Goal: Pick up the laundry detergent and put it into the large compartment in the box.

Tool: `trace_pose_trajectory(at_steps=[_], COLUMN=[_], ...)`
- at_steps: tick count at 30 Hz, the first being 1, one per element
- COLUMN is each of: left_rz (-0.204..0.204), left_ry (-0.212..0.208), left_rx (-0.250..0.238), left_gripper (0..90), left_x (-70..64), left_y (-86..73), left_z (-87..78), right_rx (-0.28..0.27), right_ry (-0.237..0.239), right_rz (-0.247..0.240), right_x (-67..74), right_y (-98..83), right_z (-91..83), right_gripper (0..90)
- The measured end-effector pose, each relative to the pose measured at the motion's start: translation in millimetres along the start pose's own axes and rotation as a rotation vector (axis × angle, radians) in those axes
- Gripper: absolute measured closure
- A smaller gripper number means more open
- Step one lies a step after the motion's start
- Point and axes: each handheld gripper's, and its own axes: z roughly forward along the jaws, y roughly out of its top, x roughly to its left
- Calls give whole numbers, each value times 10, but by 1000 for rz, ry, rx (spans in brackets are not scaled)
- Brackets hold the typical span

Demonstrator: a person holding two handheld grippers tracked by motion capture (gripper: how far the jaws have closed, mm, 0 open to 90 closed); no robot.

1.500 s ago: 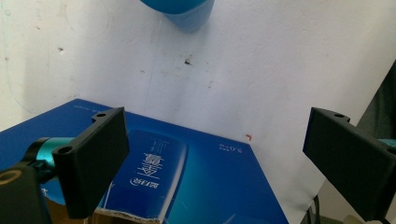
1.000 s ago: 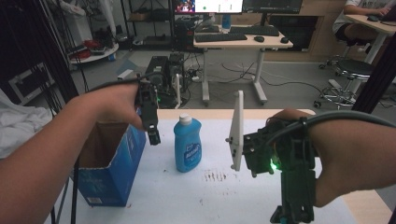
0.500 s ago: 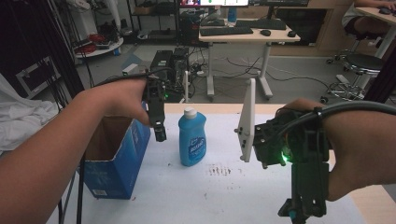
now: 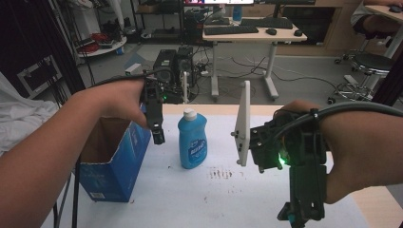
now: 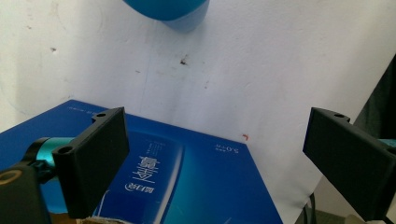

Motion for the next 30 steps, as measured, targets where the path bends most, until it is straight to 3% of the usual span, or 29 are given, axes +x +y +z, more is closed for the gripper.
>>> trace_pose_trajectory(at_steps=[3,9,17,23,26,30], left_rz=[-36,-164,-263,-375,-413,-423], left_ry=[-20,-17,-37,-47,-43,-43], left_rx=[-20,-44,-41,-63,-82,-103], left_gripper=[70,70,70,70,70,70], left_x=[1,24,46,84,95,100], left_y=[6,11,8,10,28,77], left_z=[-9,-31,9,-1,-25,-49], right_rx=[-2,-3,-1,4,-1,6], right_ry=[3,-9,-8,-4,-2,-2], right_rz=[1,-1,-8,3,6,11], right_x=[-6,-4,-28,-17,-16,-20], right_y=[-10,-16,-30,-22,-22,-28], right_z=[6,19,23,37,33,35], right_gripper=[56,56,56,55,53,52])
